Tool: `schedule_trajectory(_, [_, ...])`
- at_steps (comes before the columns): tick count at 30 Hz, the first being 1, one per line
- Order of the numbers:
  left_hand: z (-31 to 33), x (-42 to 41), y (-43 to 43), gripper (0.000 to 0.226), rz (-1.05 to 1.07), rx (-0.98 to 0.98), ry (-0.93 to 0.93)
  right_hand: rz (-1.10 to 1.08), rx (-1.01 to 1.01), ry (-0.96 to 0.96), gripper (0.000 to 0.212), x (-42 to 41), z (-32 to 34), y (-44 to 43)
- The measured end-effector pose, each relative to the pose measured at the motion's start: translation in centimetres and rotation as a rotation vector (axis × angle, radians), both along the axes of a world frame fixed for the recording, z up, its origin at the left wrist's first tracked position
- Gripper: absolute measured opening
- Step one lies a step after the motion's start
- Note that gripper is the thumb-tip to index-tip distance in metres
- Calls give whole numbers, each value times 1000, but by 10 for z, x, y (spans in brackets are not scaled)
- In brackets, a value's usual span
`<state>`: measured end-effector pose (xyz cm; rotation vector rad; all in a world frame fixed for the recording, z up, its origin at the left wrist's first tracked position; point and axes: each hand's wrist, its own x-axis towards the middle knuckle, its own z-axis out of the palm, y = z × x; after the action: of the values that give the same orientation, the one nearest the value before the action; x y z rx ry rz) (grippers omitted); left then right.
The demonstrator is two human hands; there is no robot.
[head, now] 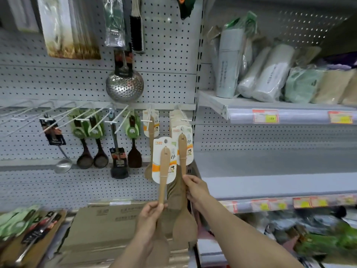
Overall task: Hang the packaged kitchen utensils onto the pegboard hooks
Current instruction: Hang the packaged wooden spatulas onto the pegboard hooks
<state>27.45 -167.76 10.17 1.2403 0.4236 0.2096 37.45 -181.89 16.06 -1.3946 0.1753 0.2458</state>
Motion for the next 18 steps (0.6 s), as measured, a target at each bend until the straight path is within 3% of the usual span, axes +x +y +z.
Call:
schedule_trajectory(3, [3, 8, -3, 13, -3, 25, -21, -39, -104, -56, 21, 15, -2, 1])
schedule_trajectory(5, [5, 13, -7, 15, -13, 37, -22, -176, -163, -144, 23, 20, 8, 1])
schedule_trajectory(7, [6, 19, -11, 15, -31, 49, -22, -271, -80, -217, 25, 21, 32, 0])
schedule_trajectory(10, [7, 25, -21, 16, -57, 51, -21, -187, 103, -322, 27, 21, 72, -2])
schedule_trajectory(18, [15, 43, -44, 16, -85, 7, -31, -174, -5, -432, 12, 46, 98, -4])
